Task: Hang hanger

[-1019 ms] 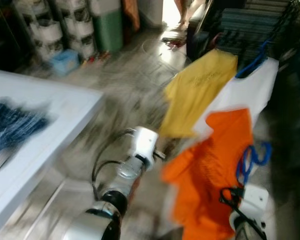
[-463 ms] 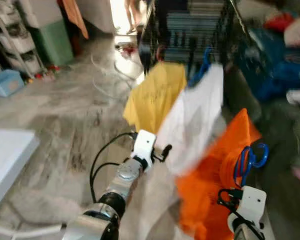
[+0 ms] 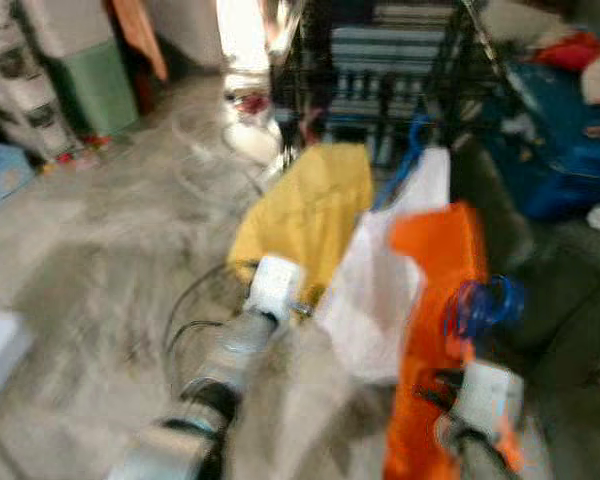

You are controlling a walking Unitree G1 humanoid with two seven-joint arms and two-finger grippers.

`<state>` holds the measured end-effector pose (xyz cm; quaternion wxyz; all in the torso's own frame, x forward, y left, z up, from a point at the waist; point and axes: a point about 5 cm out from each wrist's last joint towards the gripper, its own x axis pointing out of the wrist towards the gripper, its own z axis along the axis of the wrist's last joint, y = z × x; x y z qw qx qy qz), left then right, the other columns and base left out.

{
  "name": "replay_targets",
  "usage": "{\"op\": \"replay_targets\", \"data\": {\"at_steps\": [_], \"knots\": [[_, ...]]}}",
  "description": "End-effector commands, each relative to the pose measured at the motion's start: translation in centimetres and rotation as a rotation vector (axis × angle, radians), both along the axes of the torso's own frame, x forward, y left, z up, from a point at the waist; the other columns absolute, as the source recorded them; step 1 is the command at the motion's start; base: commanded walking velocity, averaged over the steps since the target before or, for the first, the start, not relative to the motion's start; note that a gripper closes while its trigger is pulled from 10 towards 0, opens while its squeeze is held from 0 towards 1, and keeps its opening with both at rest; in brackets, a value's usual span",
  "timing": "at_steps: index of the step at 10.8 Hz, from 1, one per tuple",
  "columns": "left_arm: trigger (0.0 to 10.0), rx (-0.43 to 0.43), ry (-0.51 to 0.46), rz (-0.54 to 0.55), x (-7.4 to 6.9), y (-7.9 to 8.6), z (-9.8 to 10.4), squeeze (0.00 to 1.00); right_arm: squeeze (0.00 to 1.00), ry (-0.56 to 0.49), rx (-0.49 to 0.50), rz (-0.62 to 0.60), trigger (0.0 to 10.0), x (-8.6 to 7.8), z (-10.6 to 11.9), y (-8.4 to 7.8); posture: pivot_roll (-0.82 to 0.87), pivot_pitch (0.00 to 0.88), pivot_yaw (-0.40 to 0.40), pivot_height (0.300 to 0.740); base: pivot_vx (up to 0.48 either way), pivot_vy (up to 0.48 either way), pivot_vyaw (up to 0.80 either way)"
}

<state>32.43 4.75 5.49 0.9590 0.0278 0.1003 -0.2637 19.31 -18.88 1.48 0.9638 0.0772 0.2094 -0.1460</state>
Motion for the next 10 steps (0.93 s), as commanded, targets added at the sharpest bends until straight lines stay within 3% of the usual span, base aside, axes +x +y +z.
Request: {"op": "replay_targets", "data": {"at_steps": [1, 10], "knots": [[10.0, 0.027, -0.017, 0.019, 0.48, 1.23, 0.24, 0.0, 0.0, -0.043, 0.011, -0.002, 10.0, 0.46, 0.67, 0.58, -0.04, 0.015, 0.011, 0.74, 0.431, 0.0, 0.0], [10.0, 0.042, -0.018, 0.027, 0.54, 1.55, 0.2, 0.0, 0.0, -0.035, -0.002, -0.023, 10.0, 0.37, 0.57, 0.14, -0.04, 0.022, 0.013, 0.74, 0.423, 0.0, 0.0]]}}
